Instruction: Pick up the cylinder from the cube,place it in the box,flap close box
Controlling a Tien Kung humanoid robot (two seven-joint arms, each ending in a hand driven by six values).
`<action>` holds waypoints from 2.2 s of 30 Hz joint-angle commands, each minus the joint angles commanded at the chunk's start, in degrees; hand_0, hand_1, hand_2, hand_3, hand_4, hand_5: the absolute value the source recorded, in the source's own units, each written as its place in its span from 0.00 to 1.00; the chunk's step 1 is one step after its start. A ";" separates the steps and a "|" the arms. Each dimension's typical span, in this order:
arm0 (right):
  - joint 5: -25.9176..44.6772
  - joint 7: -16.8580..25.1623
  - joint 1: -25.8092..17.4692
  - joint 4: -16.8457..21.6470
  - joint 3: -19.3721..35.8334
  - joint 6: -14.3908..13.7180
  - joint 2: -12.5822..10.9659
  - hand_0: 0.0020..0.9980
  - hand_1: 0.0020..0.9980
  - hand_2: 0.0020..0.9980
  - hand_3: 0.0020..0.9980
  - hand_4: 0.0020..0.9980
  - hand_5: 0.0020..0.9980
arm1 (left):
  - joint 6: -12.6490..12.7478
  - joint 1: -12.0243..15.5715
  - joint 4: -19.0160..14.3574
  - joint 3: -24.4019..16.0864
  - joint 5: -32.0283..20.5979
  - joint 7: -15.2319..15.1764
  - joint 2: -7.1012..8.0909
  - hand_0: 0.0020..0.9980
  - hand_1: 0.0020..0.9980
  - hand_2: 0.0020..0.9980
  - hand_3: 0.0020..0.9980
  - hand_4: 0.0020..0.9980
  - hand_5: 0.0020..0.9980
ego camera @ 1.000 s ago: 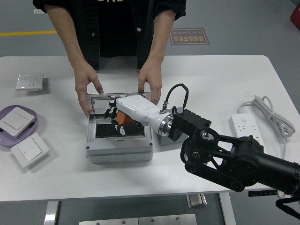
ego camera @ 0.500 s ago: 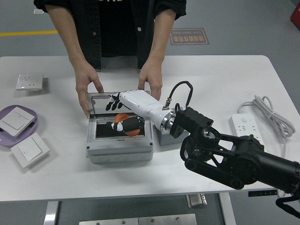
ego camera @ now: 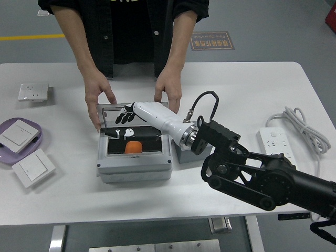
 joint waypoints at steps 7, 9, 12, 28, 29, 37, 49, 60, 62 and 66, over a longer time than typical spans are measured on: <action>6.81 0.37 0.87 4.81 2.45 -0.52 -1.67 0.79 0.68 0.68 0.66 1.00 1.00 | -0.07 0.10 -0.19 -1.04 1.15 0.09 0.10 0.69 0.69 0.67 0.71 0.70 0.21; 7.86 0.34 1.48 5.52 3.00 -0.49 -1.99 0.79 0.68 0.68 0.66 1.00 1.00 | -0.09 0.08 -0.20 -1.09 1.21 0.10 0.15 0.69 0.69 0.67 0.71 0.70 0.21; 10.20 0.37 3.01 4.74 3.67 -0.06 -2.39 0.79 0.68 0.68 0.66 1.00 1.00 | -0.14 -0.02 -0.18 -1.02 1.18 0.11 0.26 0.69 0.69 0.67 0.71 0.70 0.21; 26.16 3.56 9.51 -10.72 -1.98 1.51 -1.31 0.78 0.69 0.70 0.68 1.00 1.00 | -0.33 -0.57 -0.18 -1.35 1.69 0.23 0.88 0.69 0.69 0.67 0.71 0.69 0.20; 26.32 3.62 9.46 -10.65 -2.31 1.48 -1.40 0.78 0.69 0.70 0.68 1.00 1.00 | -0.32 -0.58 -0.18 -1.37 1.70 0.25 0.87 0.69 0.69 0.67 0.71 0.69 0.20; 25.51 3.48 8.85 -7.05 -3.57 1.05 -2.88 0.77 0.69 0.70 0.68 1.00 1.00 | -0.24 -0.68 -0.22 -1.50 1.96 0.32 0.83 0.69 0.69 0.67 0.71 0.69 0.20; 25.52 0.32 8.18 4.69 -6.96 2.74 -8.24 0.74 0.69 0.70 0.68 1.00 1.00 | -0.27 -0.43 -0.93 -6.26 6.47 0.56 0.94 0.69 0.69 0.67 0.71 0.69 0.20; 32.04 1.22 6.23 5.22 -6.01 5.59 -9.14 0.73 0.69 0.71 0.71 0.99 1.00 | -0.21 -0.15 -1.05 -7.64 7.34 0.45 0.91 0.69 0.69 0.67 0.70 0.69 0.21; 32.30 1.63 5.91 5.40 -4.83 5.43 -9.56 0.73 0.69 0.71 0.71 0.99 1.00 | -0.18 -0.10 -0.92 -7.09 6.68 0.38 0.92 0.69 0.69 0.67 0.70 0.69 0.21; 30.11 1.65 4.19 6.59 -0.71 5.38 -11.14 0.76 0.70 0.72 0.74 0.98 1.00 | -0.10 0.01 -0.65 -5.89 5.35 0.24 0.90 0.69 0.69 0.67 0.70 0.69 0.21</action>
